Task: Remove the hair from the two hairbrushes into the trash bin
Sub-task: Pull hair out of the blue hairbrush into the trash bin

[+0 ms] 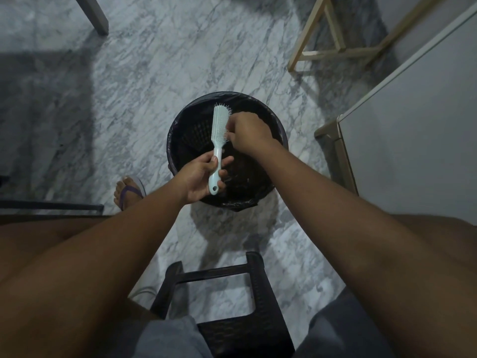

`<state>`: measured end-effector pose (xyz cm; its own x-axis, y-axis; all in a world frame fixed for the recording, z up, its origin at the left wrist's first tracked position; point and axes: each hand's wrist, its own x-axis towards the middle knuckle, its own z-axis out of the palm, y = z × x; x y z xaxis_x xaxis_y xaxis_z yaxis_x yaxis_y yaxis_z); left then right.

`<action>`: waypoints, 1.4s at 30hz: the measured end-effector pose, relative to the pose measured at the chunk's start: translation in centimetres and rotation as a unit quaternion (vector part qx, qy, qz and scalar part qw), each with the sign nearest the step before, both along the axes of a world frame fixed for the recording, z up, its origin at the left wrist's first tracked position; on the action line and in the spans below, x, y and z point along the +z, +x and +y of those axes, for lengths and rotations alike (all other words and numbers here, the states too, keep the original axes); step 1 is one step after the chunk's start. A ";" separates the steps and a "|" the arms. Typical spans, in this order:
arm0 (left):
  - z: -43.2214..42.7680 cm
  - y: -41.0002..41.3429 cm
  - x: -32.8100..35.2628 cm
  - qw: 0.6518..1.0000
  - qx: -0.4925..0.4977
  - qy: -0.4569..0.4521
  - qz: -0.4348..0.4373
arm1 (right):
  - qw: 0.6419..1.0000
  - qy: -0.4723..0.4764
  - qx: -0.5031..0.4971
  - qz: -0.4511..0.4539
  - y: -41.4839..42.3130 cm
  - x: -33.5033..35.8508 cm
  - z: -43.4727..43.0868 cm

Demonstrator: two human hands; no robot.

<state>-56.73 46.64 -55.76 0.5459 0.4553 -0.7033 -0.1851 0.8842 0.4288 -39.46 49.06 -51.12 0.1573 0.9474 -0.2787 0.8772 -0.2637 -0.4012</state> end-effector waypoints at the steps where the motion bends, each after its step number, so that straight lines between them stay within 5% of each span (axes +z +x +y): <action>1: 0.1 -0.1 0.0 1.000 -0.005 0.002 0.000 | 1.000 0.007 0.002 -0.001 0.1 0.0 0.0; 12: 0.8 0.6 1.1 0.998 -0.011 0.010 -0.067 | 0.976 0.074 -0.121 0.165 1.5 0.3 -0.5; 16: 1.0 0.9 1.0 0.998 0.006 0.005 -0.057 | 0.914 0.151 -0.233 0.295 1.9 0.9 -0.1; 24: 0.1 0.7 0.2 0.999 0.000 0.001 -0.048 | 0.995 0.056 -0.034 0.075 1.1 1.2 0.0; 35: -0.4 0.5 -0.3 0.999 -0.029 0.016 -0.024 | 0.997 -0.028 0.047 -0.056 -0.2 1.6 0.5; 42: -0.4 0.4 0.2 0.998 -0.021 -0.001 -0.057 | 0.999 0.008 0.034 -0.021 0.4 0.7 -0.3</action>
<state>-56.28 46.22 -55.60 0.6413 0.4288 -0.6363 -0.1956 0.8932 0.4049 -39.01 48.78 -50.45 0.1029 0.9606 -0.2580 0.9090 -0.1962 -0.3678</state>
